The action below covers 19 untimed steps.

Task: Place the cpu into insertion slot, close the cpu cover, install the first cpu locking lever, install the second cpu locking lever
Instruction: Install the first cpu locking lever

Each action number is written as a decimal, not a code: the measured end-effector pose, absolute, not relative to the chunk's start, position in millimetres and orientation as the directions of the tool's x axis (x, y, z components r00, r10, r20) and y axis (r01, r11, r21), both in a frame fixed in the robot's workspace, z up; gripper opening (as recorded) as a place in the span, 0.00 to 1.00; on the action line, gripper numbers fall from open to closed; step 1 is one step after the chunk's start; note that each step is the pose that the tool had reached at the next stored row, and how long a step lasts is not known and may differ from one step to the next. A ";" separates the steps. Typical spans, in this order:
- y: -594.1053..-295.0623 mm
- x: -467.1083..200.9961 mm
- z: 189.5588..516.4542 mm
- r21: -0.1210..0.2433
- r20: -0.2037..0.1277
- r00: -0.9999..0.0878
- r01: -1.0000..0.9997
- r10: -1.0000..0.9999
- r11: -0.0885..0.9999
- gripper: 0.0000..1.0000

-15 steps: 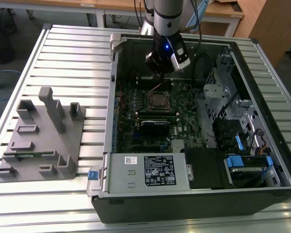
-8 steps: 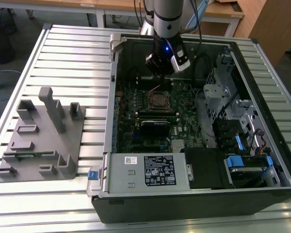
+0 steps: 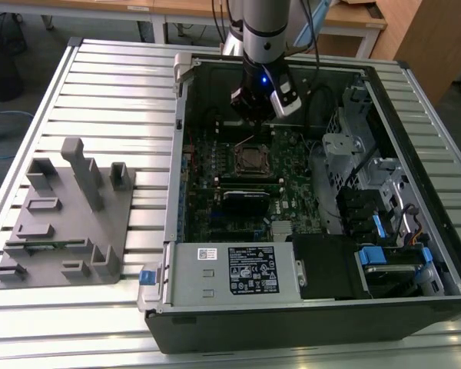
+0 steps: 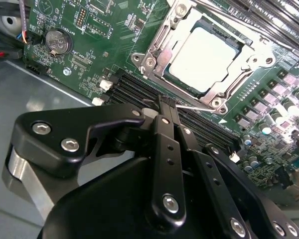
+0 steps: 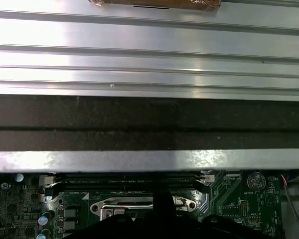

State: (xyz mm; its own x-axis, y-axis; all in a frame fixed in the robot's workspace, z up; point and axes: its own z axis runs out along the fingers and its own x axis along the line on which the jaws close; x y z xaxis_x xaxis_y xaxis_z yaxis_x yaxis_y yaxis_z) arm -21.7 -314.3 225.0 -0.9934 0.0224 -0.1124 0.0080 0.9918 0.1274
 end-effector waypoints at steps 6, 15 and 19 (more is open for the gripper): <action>-312.5 -22.6 223.7 0.128 -0.115 -0.993 0.008 0.023 0.992 0.11; -310.1 -23.1 222.5 0.128 -0.116 -0.993 0.008 0.023 0.992 0.11; -310.0 -26.2 221.7 0.129 -0.121 -0.992 0.007 0.023 0.992 0.11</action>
